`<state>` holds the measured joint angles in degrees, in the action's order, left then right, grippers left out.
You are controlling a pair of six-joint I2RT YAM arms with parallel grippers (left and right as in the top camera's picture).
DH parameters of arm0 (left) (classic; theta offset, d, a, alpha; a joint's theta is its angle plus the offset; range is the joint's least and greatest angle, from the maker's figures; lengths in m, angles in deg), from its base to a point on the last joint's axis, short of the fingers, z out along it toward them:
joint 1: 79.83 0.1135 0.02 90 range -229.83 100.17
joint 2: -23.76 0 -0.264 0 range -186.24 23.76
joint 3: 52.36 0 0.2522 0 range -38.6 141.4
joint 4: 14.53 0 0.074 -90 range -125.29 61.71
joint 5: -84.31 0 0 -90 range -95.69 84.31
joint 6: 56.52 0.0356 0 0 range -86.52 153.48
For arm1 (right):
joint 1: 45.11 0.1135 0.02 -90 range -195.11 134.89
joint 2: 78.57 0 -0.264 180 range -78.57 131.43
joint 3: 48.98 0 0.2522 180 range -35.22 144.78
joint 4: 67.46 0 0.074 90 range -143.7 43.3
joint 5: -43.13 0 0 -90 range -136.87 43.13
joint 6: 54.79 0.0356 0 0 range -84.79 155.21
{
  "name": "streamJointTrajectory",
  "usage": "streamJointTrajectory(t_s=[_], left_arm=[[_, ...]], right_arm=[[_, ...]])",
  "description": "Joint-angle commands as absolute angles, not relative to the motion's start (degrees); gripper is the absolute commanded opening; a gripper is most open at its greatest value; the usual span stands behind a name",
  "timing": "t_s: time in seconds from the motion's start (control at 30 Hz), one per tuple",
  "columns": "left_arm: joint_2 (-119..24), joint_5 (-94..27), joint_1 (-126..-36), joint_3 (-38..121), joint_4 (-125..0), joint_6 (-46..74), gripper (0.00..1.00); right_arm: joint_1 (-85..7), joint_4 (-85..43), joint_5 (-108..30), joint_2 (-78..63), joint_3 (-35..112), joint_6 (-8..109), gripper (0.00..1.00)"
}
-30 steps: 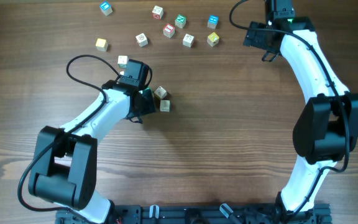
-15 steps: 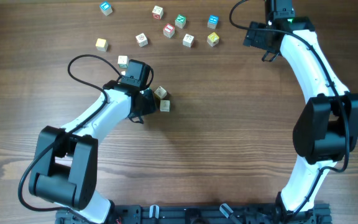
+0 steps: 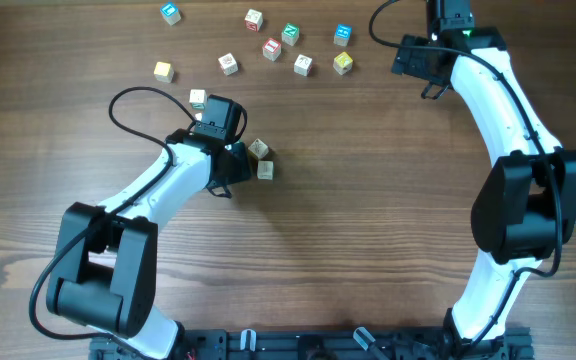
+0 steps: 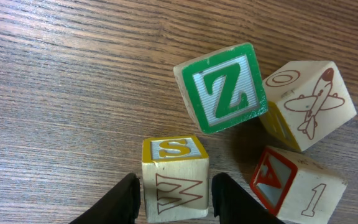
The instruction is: Form a circle
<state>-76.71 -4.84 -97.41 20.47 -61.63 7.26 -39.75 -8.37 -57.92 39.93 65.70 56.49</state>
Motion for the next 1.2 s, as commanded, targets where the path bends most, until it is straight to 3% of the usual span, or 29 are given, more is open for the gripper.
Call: streamJointTrajectory(t_s=[0.0, 0.13, 0.43, 0.77, 0.97, 1.17], left_arm=[[-77.2, -4.1, -97.7, 20.4, -61.4, 7.6, 0.41], [-77.2, -4.1, -97.7, 20.4, -61.2, 7.6, 0.34], [-77.2, -4.1, -97.7, 20.4, -61.1, 7.6, 0.35], [-77.2, -4.1, -97.7, 20.4, -61.1, 7.6, 0.46], [-77.2, -4.1, -97.7, 20.4, -61.4, 7.6, 0.38], [-77.2, -3.4, -97.7, 20.4, -61.5, 7.6, 0.36]], right_arm=[[-39.7, -8.5, -59.1, 39.3, 66.5, 56.2, 1.0], [-39.7, -8.5, -59.1, 39.3, 66.6, 56.2, 1.0], [-39.7, -8.5, -59.1, 39.3, 66.6, 56.2, 1.0], [-39.7, -8.5, -59.1, 39.3, 66.6, 56.2, 1.0], [-39.7, -8.5, -59.1, 39.3, 66.5, 56.2, 1.0], [-39.7, -8.5, -59.1, 39.3, 66.6, 56.2, 1.0]])
